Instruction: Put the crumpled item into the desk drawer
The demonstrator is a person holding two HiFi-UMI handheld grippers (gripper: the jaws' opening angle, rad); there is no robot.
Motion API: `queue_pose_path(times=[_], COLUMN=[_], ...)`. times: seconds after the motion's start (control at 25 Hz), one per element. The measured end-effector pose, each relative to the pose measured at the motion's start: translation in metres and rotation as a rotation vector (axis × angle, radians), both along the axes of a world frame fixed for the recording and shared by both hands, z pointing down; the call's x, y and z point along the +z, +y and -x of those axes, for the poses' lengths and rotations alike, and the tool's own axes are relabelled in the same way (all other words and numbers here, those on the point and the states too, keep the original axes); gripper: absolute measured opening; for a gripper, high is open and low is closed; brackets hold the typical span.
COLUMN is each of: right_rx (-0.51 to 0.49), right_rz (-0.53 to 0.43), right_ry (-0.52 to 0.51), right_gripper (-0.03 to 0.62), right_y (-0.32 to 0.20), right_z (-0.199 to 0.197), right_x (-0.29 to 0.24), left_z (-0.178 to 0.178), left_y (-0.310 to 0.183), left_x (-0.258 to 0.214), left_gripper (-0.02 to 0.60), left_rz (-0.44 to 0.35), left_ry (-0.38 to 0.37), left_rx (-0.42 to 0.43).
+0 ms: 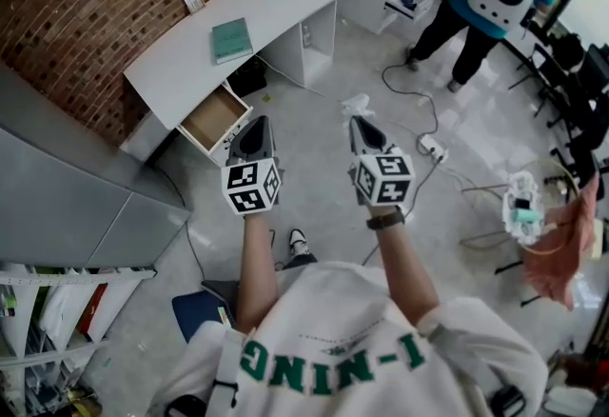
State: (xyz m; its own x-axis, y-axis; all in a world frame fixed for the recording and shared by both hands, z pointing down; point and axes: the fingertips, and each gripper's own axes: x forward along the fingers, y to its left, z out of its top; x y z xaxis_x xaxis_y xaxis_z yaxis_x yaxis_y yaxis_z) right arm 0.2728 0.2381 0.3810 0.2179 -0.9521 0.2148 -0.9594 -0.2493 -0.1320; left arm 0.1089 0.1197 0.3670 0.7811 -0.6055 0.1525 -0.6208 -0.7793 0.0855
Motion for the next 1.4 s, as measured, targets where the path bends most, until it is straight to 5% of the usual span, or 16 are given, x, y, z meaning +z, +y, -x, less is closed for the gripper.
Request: queue_pose_path(times=[0.6,1.12,1.4], right_rx=[-0.121,-0.378,-0.586], right_rz=[0.023,0.107,0.136], right_ry=[-0.01,-0.037,-0.025], right_gripper=[0.018,0.018,0.018], right_y=[-0.171,-0.287,-0.382], right_z=[0.048,0.115,0.156], right_x=[0.004,0.049,0.059], left_z=[0.058,0.116,0.153], left_y=[-0.143,-0.212,-0.265], left_x=[0.014,0.061,0.068], left_gripper=[-0.002,-0.002,-0.002], left_rz=[0.027,0.089,0.094], left_ry=[-0.006,-0.024,-0.012], left_rx=[-0.088,-0.26,-0.436])
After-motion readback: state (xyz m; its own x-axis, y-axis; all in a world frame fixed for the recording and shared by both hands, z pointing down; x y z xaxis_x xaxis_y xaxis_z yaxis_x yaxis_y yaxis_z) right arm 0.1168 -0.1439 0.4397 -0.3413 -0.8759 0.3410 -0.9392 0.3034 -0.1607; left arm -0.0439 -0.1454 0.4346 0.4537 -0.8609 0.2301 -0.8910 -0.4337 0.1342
